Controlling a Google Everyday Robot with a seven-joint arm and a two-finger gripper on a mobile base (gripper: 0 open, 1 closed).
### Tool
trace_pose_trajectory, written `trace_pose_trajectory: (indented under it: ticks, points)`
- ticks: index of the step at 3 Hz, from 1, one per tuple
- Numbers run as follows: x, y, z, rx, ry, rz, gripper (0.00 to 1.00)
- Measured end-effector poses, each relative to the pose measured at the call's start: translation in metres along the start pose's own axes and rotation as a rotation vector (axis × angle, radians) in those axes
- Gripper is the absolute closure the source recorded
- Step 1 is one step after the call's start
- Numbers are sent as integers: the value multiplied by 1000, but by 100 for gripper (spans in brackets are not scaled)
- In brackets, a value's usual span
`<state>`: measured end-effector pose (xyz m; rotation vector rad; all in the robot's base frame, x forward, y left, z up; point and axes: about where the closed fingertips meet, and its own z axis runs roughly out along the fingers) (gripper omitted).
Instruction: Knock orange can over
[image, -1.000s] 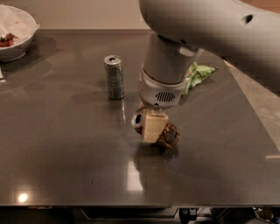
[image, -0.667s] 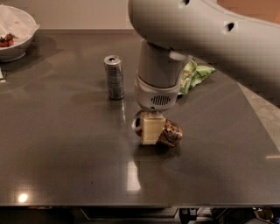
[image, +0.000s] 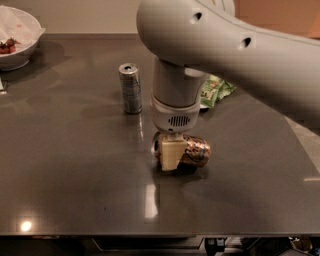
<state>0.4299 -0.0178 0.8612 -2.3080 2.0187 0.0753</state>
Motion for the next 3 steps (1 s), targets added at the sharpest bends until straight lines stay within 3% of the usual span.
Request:
trace_pose_trajectory:
  ticks: [1, 3]
  points:
    - [-3, 1, 4, -3, 0, -8, 0]
    - [-3, 3, 8, -9, -4, -11, 0]
